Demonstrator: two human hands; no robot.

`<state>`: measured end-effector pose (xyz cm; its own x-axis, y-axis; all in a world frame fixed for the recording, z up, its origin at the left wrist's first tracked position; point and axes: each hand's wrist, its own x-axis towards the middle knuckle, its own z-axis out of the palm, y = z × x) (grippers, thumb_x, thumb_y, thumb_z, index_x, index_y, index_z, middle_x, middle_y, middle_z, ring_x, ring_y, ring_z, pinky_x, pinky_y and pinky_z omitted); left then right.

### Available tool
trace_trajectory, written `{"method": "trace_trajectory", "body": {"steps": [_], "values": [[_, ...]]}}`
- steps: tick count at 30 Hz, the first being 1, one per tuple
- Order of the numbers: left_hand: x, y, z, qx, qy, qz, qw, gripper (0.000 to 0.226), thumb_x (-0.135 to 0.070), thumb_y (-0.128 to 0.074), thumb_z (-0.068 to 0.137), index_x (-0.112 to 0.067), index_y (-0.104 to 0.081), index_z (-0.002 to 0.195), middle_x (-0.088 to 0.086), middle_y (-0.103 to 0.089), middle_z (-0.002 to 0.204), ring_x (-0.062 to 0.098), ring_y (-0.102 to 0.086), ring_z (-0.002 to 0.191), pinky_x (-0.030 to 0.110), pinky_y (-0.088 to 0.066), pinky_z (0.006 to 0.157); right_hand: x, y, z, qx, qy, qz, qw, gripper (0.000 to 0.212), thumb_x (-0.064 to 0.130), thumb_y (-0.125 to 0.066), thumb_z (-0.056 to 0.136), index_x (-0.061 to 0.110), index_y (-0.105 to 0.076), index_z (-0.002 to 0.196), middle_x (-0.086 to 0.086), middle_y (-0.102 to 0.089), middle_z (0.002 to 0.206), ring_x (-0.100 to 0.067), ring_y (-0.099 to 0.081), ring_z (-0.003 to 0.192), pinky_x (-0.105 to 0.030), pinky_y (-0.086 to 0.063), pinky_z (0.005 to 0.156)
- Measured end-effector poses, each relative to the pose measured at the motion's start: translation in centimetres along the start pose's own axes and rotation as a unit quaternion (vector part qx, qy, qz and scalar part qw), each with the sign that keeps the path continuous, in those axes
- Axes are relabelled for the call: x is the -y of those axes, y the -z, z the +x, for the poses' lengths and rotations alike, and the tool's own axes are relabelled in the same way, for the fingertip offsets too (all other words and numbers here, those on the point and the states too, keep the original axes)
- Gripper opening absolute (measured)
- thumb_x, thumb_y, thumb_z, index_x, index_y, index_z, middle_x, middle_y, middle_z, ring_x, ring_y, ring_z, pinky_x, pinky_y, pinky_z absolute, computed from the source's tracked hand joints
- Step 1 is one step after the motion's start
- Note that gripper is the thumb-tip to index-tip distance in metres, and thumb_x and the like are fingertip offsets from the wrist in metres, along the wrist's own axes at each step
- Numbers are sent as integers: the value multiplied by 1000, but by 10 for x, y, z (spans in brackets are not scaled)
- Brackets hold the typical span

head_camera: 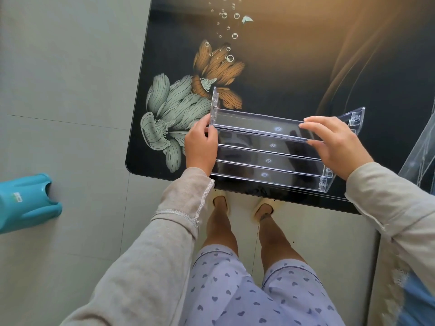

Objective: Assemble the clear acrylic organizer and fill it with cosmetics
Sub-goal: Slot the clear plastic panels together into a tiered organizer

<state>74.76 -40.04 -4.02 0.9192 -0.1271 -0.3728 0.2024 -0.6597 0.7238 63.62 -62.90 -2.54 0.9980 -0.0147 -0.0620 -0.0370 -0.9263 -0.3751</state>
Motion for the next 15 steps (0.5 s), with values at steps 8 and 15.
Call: {"method": "trace_trajectory", "body": {"steps": [8, 15], "values": [[-15, -4, 16, -53, 27, 53, 997, 23, -22, -54, 91, -7, -67, 101, 9, -71, 100, 11, -54, 80, 21, -42, 70, 1, 5, 3, 28, -57, 19, 998, 40, -1, -65, 80, -3, -57, 119, -23, -62, 116, -41, -57, 106, -49, -43, 95], [-14, -11, 23, -65, 27, 100, 993, 17, -18, -52, 92, -3, -60, 94, 13, -67, 98, 14, -51, 79, 21, -41, 69, 3, -2, 4, 13, -108, 66, 992, 38, -3, -65, 79, -2, -59, 117, -21, -62, 117, -39, -55, 109, -44, -37, 100]]}}
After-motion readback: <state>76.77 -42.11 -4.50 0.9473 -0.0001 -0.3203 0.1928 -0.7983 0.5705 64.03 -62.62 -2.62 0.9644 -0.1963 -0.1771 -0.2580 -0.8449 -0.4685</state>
